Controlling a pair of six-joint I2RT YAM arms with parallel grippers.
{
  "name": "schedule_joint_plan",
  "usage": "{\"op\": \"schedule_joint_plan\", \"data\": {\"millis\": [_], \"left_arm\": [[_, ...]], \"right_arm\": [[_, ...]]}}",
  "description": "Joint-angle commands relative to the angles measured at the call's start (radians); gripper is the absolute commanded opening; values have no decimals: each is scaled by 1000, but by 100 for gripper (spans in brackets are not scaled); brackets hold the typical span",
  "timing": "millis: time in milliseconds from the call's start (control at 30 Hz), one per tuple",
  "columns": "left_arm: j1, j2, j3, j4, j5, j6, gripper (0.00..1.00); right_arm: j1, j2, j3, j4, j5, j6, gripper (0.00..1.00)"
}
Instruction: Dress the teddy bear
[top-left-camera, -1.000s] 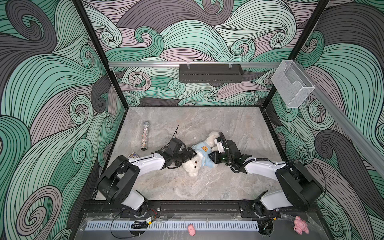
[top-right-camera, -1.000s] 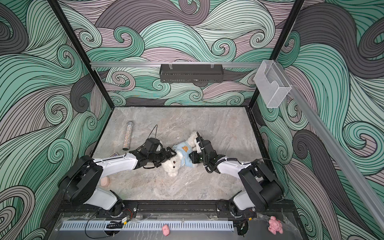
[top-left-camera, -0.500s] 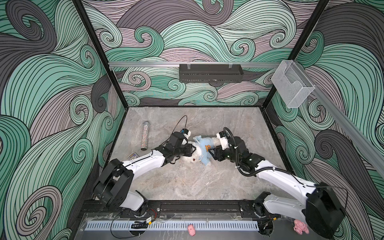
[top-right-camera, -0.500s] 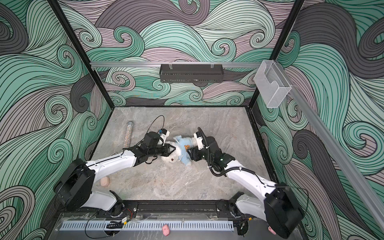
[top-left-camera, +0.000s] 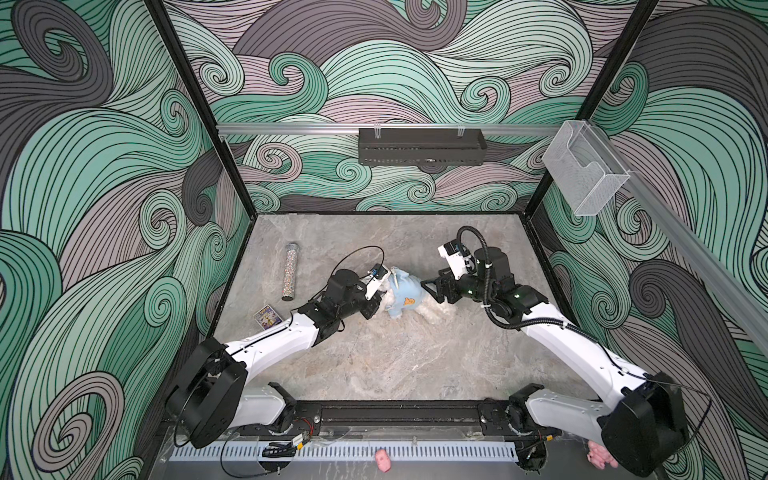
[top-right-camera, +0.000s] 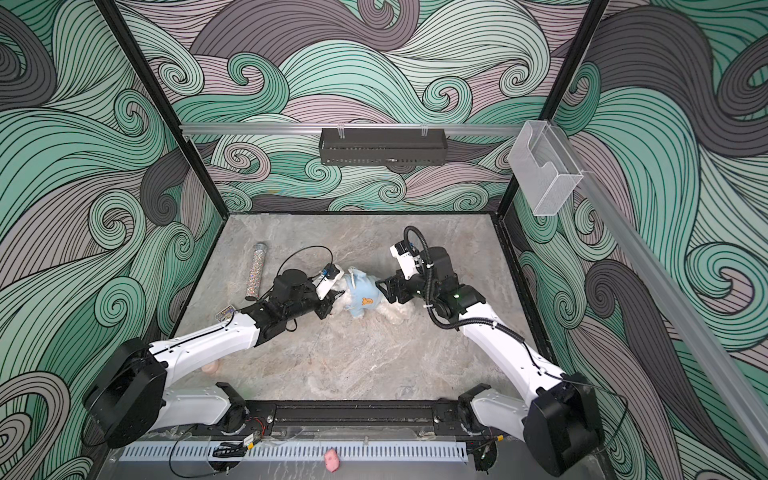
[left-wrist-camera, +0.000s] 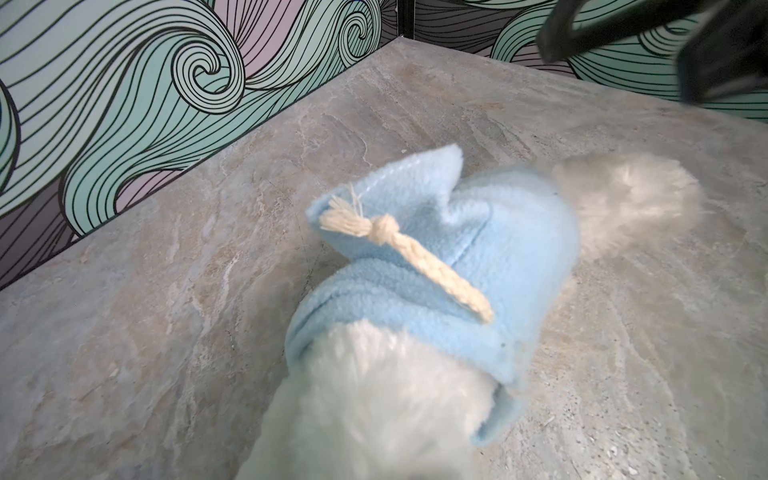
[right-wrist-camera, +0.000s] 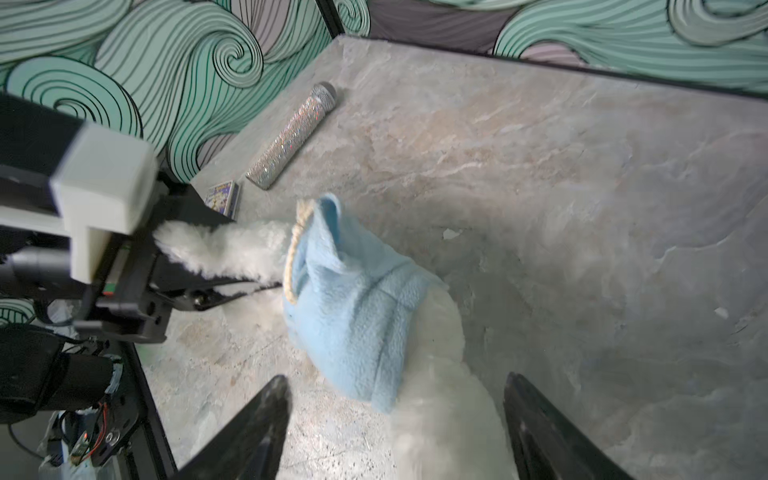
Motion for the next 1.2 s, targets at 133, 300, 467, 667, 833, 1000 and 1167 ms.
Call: {"op": "schedule_joint_plan", "data": {"millis": [133,300,467,667,833,1000,1167], "left_arm": [[-4,-23,-31,115,0,72,5],[-1,-14,-32,121,5,45,7],[43,14,31,30,11,-30,19],[94,92,212,-182,-281,-210,75],[129,110,412,-514,-621,-354,86],[103,13,402,-556,-425,-349,92],[8,-98,207,-308,-80,-288,85]], "right_arm": [[1,-18,-165,126,-71,29,79],[-1,72,-210,219,-64,37,70],[-5,172,-181,216,-92,170,24],[-15,258,-183,279,-232,571,0],[-92,310,-214,466,-344,849,1],[-139,380,-191,441,-377,856,4],[-143,427,-185,324,-400,722,7]]}}
